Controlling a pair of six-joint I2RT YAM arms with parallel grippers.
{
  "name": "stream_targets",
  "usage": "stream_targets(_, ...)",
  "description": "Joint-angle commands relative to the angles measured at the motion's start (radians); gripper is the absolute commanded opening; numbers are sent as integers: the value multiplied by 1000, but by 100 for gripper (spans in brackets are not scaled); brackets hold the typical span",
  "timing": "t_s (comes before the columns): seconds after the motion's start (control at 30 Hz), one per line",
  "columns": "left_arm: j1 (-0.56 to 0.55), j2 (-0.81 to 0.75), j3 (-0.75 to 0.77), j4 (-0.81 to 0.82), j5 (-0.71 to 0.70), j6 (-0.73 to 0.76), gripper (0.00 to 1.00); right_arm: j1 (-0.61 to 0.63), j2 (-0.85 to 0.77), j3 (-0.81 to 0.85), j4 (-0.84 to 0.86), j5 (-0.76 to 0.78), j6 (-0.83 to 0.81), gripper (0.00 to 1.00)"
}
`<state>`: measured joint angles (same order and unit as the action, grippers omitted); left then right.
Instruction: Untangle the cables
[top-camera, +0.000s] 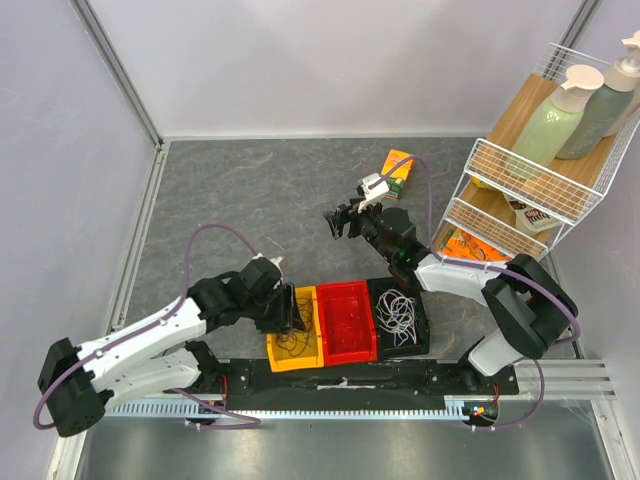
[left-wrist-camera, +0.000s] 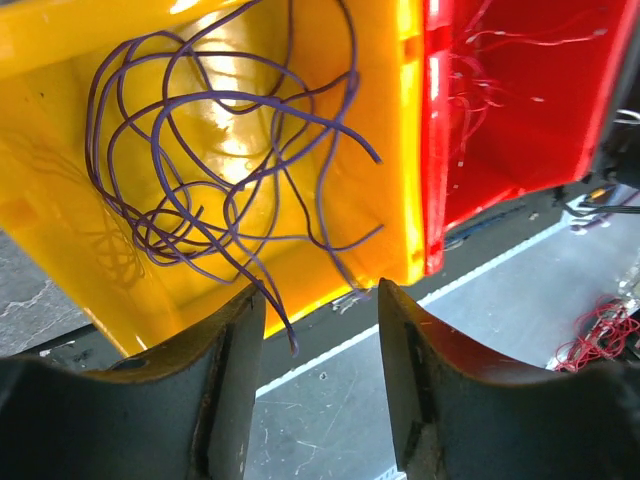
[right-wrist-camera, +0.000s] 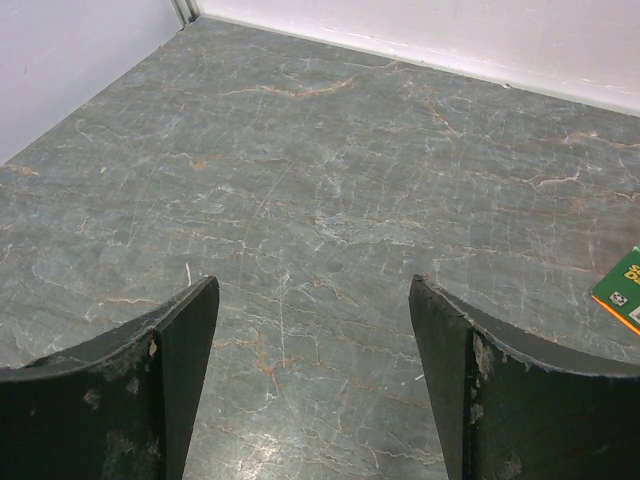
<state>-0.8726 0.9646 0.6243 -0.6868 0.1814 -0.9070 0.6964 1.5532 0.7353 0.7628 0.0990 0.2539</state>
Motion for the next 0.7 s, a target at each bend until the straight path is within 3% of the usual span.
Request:
stream_targets(0.0,-6,-101,52,-42,-60,6,56,-6,-18,12,41,-15,1,84)
stream_targets(0.2,-5,-227,101,-82,-86,26,59,-5,-16,18,30,-27,-8,84)
stream_targets(0.4,-3,-225,155,-138,-91,45,61,-5,-7,24,26,-30,-11,84)
stream_targets(0.43,-5,-227,167,-149,-105,46,63,-5,-5,26,26,-31,-10,84)
stream_targets(0.47,-5,-224,181,-167,-123,46,75,-5,-4,27,23,-33,-13,84)
stream_targets(0.5,-5,-219,193,-190,-141,45,77,-5,-4,27,21,-35,-12,84)
stream_targets(0.67,-6,-217,236,-237,-212,60,71,-3,-5,32,13,-36,-15,84)
